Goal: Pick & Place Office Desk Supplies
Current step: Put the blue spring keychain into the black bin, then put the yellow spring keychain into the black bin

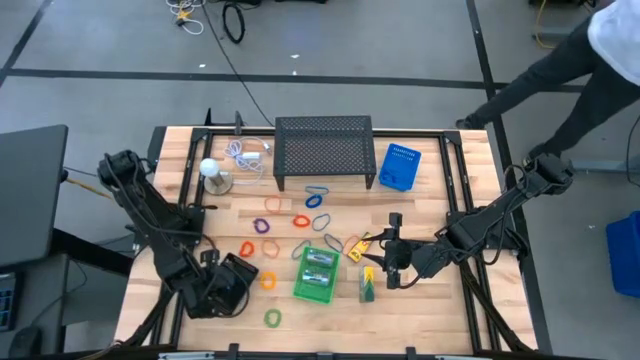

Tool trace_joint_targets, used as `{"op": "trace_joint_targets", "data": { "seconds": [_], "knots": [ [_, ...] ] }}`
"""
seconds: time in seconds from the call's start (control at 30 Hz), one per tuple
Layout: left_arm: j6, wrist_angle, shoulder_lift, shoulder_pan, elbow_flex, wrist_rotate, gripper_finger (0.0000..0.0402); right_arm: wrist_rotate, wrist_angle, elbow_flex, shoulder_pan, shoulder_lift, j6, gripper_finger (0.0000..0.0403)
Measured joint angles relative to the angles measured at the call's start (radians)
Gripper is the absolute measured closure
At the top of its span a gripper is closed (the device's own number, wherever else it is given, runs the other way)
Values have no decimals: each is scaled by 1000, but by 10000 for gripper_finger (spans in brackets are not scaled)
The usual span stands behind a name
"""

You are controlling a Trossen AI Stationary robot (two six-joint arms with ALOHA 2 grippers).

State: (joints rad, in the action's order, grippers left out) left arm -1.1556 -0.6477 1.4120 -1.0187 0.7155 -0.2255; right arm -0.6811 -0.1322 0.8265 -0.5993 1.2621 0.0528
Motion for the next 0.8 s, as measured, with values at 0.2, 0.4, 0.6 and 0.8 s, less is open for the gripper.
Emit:
{"op": "trace_joint_targets", "data": {
  "seconds": [0.2,0.4,0.6,0.8],
  "knots": [
    [2,36,2,0,0,0,326,0,-4,0,0,0,1,227],
    [0,65,2,-1,0,-4,275,0,-25,0,0,0,16,227],
    [7,65,1,-1,0,-91,216,4,-25,0,0,0,15,227],
    [73,65,-18,-1,0,-205,176,5,-30,0,0,0,14,227]
  ]
}}
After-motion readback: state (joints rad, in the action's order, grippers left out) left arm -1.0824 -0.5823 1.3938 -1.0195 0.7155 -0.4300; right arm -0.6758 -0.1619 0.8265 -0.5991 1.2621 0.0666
